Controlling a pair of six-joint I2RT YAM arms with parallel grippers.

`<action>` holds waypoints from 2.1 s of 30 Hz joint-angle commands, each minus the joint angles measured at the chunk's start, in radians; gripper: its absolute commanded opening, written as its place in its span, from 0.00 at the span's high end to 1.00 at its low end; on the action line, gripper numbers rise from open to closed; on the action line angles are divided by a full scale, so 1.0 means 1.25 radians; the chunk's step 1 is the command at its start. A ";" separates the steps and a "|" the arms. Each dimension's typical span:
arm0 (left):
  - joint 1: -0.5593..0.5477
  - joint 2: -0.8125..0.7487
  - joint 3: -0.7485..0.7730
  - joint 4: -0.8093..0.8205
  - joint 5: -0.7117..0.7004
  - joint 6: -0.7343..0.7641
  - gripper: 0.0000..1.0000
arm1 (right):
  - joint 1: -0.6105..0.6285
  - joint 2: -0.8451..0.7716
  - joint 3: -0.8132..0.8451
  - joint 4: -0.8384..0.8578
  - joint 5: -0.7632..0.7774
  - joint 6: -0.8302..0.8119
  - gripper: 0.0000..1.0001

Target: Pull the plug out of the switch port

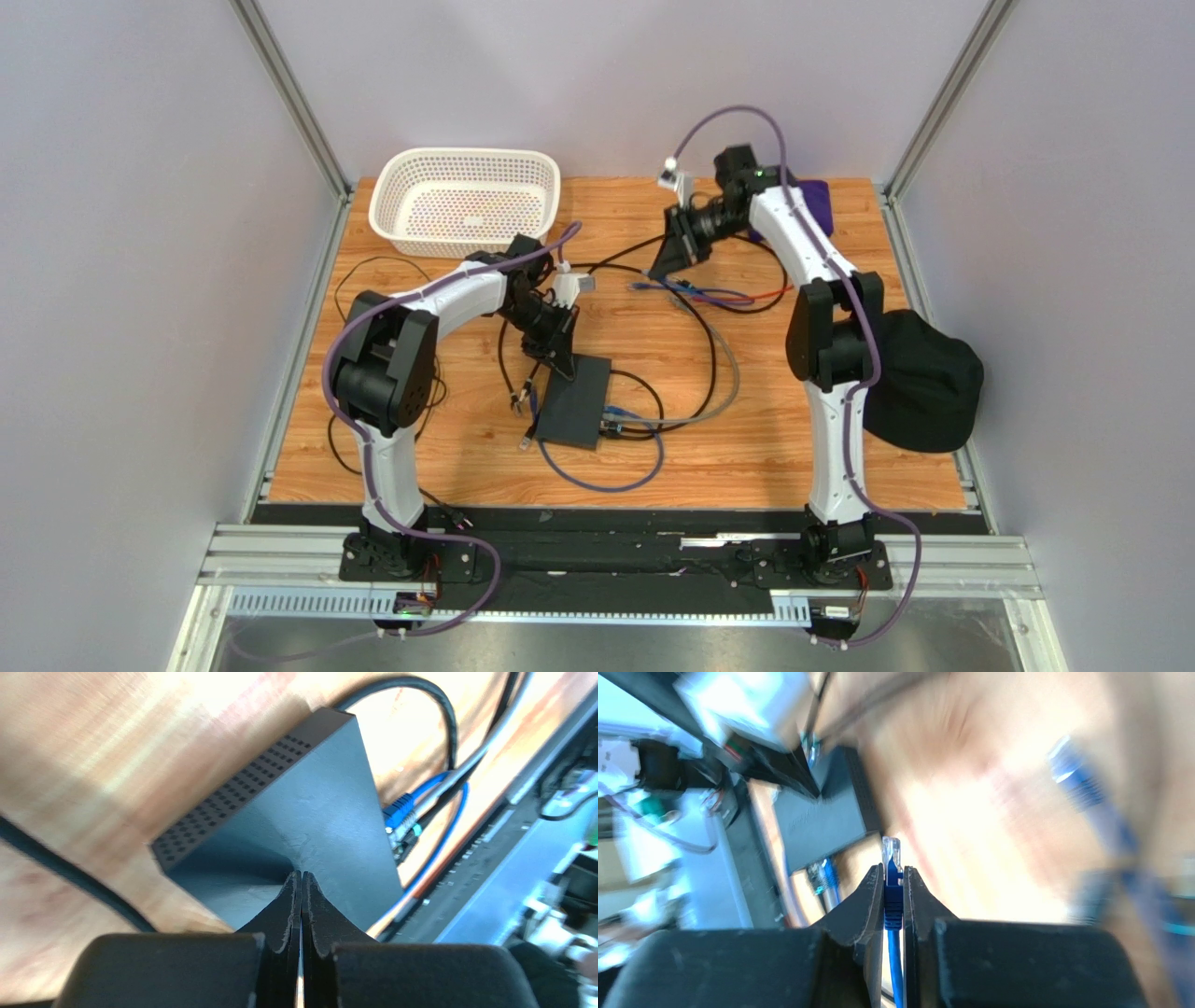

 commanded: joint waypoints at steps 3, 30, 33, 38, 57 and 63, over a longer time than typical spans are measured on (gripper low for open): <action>0.003 -0.077 0.068 -0.018 -0.050 0.100 0.94 | -0.071 -0.007 0.282 -0.033 0.047 0.092 1.00; 0.003 -0.092 0.069 -0.025 -0.008 0.093 0.89 | -0.170 -0.214 0.234 0.216 0.046 0.326 1.00; 0.001 -0.096 0.061 -0.017 -0.011 0.093 0.89 | -0.171 -0.157 0.268 0.158 0.189 0.204 1.00; -0.006 -0.095 0.056 -0.017 -0.017 0.098 0.87 | -0.169 -0.056 0.280 0.142 0.275 0.183 0.97; -0.006 -0.165 -0.013 -0.012 -0.105 0.119 0.57 | -0.101 -0.126 0.067 0.147 0.119 0.232 0.22; -0.006 -0.222 -0.074 -0.036 -0.204 0.118 0.41 | -0.083 -0.274 -0.239 0.145 -0.024 0.191 0.18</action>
